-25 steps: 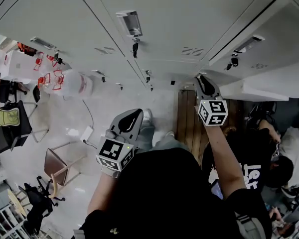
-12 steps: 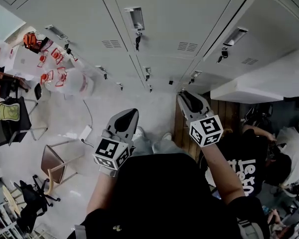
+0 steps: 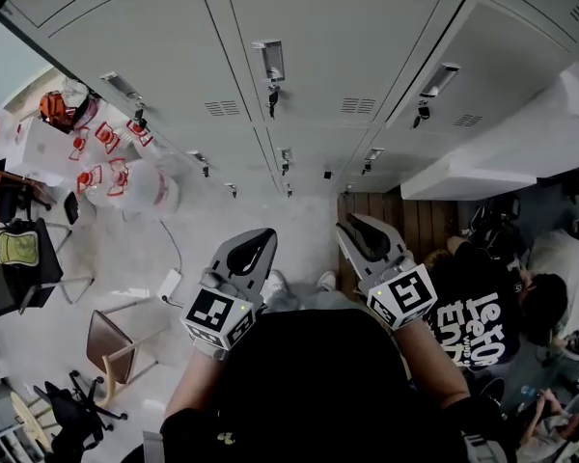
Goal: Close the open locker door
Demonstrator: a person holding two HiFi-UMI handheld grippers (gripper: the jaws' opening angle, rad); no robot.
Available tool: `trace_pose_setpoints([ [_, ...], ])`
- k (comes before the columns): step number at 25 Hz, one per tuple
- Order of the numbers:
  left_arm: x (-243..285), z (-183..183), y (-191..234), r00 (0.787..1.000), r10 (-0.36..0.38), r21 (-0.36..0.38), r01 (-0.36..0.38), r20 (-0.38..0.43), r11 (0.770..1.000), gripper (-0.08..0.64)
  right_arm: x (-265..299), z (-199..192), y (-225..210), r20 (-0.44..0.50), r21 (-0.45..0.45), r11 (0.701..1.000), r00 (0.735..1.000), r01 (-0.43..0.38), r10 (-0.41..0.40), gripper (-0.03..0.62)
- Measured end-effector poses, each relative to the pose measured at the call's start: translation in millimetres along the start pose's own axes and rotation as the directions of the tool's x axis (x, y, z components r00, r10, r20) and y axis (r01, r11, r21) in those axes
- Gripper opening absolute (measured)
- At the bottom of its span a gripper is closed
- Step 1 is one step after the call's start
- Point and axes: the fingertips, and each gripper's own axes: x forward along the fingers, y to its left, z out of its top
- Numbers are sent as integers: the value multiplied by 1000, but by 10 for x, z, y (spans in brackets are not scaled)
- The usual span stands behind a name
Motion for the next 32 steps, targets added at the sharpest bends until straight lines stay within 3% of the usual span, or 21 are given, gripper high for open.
trace_pose_setpoints([
  [12,-162,242,-158,994,-100,61,97,53,993,23,-265,233,134,57,1,998,997,58,-57,97],
  [32,-92,231,-220,990,-128,52,124,61,991,23,-344,151,104,55,7,996,994,93,-93,94],
])
